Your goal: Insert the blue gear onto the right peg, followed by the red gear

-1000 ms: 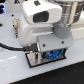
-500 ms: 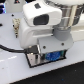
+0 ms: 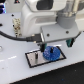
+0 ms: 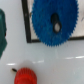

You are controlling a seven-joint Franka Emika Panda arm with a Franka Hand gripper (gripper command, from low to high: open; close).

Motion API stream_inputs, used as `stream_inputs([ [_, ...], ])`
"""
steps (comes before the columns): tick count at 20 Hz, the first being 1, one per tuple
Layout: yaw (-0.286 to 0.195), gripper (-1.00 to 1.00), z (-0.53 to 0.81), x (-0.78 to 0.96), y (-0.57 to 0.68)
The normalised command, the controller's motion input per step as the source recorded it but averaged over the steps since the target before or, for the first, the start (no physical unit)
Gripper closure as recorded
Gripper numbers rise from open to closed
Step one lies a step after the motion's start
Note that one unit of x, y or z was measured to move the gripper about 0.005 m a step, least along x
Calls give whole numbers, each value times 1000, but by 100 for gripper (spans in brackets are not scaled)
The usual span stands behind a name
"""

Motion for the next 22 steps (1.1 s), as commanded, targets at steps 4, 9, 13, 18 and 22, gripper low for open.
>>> stream_inputs([
  [4,0,-100,147,-573,274],
  [9,0,-100,10,-678,287],
  [13,0,-100,-59,-600,291],
  [18,0,-100,-200,-478,258],
  [22,0,-100,-362,-257,216],
])
